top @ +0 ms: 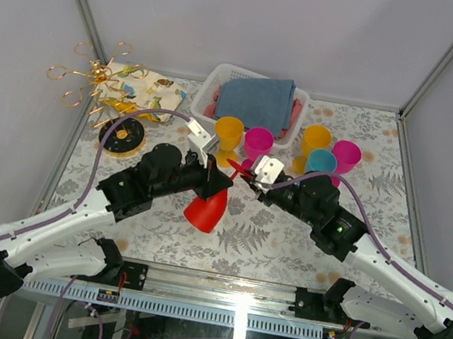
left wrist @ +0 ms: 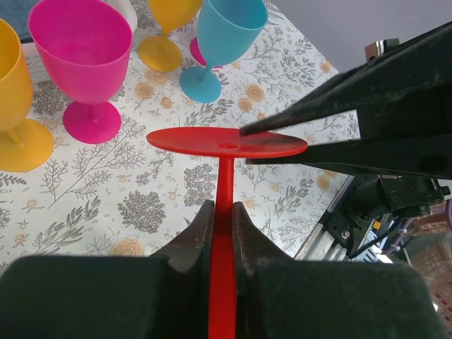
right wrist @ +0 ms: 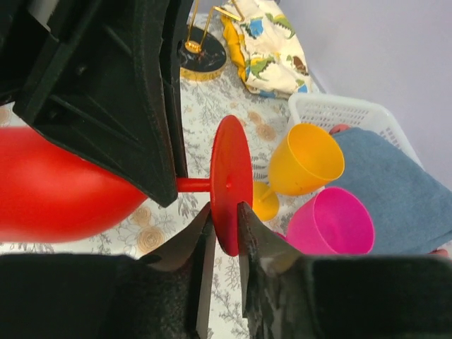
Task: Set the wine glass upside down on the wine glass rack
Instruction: Adjust the wine glass.
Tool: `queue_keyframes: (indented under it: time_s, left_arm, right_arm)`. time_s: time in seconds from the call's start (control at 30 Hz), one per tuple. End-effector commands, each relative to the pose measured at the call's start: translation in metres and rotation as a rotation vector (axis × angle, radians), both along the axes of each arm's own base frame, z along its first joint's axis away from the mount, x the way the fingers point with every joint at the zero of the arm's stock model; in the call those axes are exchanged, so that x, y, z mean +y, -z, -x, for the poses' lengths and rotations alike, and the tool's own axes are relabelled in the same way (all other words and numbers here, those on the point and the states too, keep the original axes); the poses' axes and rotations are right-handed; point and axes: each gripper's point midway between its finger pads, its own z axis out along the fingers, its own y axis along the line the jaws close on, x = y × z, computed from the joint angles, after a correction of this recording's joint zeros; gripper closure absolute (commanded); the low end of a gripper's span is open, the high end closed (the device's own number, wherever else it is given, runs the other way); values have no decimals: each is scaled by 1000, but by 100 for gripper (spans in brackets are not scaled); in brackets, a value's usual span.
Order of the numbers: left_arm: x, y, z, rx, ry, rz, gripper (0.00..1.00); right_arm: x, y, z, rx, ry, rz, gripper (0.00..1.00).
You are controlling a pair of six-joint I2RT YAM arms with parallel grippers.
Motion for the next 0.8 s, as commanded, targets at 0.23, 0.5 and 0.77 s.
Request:
queue_keyframes:
  time_s: [0.23, 0.5, 0.77]
  left_arm:
    - [18, -9, -5, -61, -69, -16, 100]
    - [51, -20, -10, -117, -188, -62, 100]
    - [116, -52, -3, -224, -379, -99, 100]
  right_arm:
    - [15, -56, 1, -81, -37, -170, 43]
    - [5, -53, 6, -70, -19, -186, 35]
    - [-1, -35, 5, -32, 15, -179, 34]
